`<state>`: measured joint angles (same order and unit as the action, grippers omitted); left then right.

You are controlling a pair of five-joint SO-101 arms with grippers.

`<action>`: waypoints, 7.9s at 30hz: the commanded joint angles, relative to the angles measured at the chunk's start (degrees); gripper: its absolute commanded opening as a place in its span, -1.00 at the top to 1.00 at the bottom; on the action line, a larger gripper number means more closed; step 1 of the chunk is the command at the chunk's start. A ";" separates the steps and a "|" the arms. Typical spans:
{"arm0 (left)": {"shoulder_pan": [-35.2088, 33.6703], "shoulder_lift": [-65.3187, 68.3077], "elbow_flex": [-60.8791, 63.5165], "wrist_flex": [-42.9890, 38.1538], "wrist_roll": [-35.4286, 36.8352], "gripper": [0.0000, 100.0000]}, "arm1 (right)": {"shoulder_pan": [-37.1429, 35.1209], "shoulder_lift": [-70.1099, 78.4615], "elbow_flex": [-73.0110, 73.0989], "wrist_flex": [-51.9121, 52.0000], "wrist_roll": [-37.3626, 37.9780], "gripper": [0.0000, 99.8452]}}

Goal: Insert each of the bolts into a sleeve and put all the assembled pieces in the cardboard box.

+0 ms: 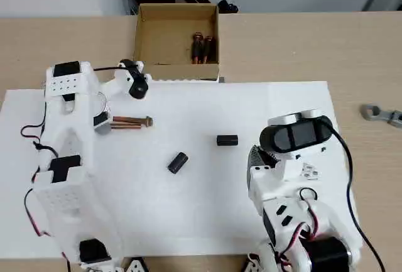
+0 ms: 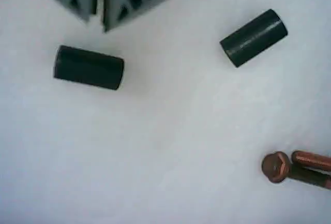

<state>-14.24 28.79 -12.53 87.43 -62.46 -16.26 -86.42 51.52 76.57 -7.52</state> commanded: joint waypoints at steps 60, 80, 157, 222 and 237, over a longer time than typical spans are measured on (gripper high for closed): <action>2.99 -23.38 -0.04 10.20 123.25 0.70 | -0.04 -0.75 -0.18 -0.66 -3.25 0.99; 4.48 -23.12 8.57 -2.55 132.13 0.70 | 0.04 -0.75 -0.18 -0.57 -3.16 0.99; 0.18 -5.10 -26.42 12.48 110.77 0.99 | 0.22 -0.66 -1.85 -0.04 -1.14 0.99; -6.42 -109.45 40.75 -2.46 50.46 0.99 | -29.05 89.63 -46.07 1.36 -49.85 0.71; -6.42 -109.45 40.75 -1.85 50.46 0.99 | -30.29 92.09 -45.80 -4.88 -53.27 0.58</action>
<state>-20.40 -80.22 28.44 86.29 -11.74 -46.42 4.84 8.00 72.79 -59.91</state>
